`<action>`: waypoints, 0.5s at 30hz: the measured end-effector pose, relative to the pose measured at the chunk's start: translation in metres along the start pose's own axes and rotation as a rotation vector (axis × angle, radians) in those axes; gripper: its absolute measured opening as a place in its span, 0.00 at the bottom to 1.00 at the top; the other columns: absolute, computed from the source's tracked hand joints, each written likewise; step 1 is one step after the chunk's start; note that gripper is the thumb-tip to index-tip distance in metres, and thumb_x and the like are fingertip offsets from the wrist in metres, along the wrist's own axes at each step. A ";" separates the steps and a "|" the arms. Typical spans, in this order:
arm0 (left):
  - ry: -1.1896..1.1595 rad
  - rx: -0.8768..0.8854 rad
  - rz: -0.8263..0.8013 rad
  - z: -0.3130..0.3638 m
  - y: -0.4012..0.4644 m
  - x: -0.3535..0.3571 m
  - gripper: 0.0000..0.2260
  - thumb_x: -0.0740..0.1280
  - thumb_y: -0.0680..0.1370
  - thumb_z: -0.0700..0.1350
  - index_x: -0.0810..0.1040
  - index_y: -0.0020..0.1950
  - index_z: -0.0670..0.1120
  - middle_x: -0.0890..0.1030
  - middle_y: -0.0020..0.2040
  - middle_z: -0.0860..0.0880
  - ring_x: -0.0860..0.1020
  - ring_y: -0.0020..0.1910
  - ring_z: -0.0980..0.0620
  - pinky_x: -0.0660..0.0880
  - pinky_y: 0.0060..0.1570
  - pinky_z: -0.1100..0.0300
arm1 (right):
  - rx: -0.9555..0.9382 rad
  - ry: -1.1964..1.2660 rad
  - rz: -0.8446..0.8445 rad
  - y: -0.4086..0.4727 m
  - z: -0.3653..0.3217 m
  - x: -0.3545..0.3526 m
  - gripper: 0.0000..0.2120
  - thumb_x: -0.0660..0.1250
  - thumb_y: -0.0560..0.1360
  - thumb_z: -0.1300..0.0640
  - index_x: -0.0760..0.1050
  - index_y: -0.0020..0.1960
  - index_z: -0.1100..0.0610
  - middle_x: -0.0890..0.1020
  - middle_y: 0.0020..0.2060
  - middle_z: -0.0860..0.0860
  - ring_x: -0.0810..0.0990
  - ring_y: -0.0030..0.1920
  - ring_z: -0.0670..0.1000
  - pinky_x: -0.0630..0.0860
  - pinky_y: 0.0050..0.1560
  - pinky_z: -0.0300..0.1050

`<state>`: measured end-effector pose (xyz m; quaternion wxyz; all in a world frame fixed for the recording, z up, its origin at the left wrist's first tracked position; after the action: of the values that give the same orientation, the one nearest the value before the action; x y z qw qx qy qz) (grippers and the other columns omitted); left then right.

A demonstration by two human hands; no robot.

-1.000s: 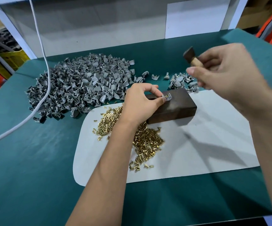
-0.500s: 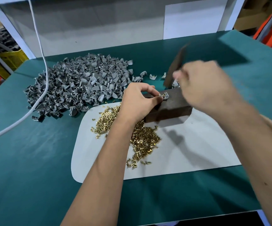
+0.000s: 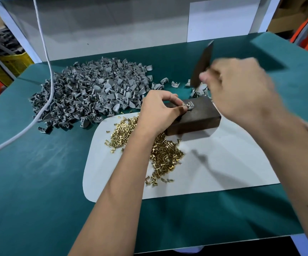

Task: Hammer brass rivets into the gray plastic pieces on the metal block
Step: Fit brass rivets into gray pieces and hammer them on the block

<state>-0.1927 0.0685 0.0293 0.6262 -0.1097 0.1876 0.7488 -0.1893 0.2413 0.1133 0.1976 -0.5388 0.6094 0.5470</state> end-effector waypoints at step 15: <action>-0.037 -0.001 -0.004 0.000 0.000 0.001 0.08 0.80 0.70 0.37 0.85 0.38 0.48 0.85 0.47 0.51 0.83 0.55 0.58 0.78 0.63 0.54 | 0.014 -0.133 -0.237 -0.005 -0.012 0.021 0.11 0.60 0.83 0.46 0.72 0.45 0.50 0.72 0.37 0.55 0.70 0.40 0.62 0.68 0.43 0.50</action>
<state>-0.1930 0.0690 0.0290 0.6309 -0.0967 0.1754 0.7496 -0.1882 0.2221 0.0972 0.3046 -0.5681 0.5309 0.5502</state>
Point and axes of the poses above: each hand's wrist, its own y-axis towards the middle knuckle, its own x-axis out of the palm, z = x × y, the point moved 5 cm from there along y, towards the middle knuckle
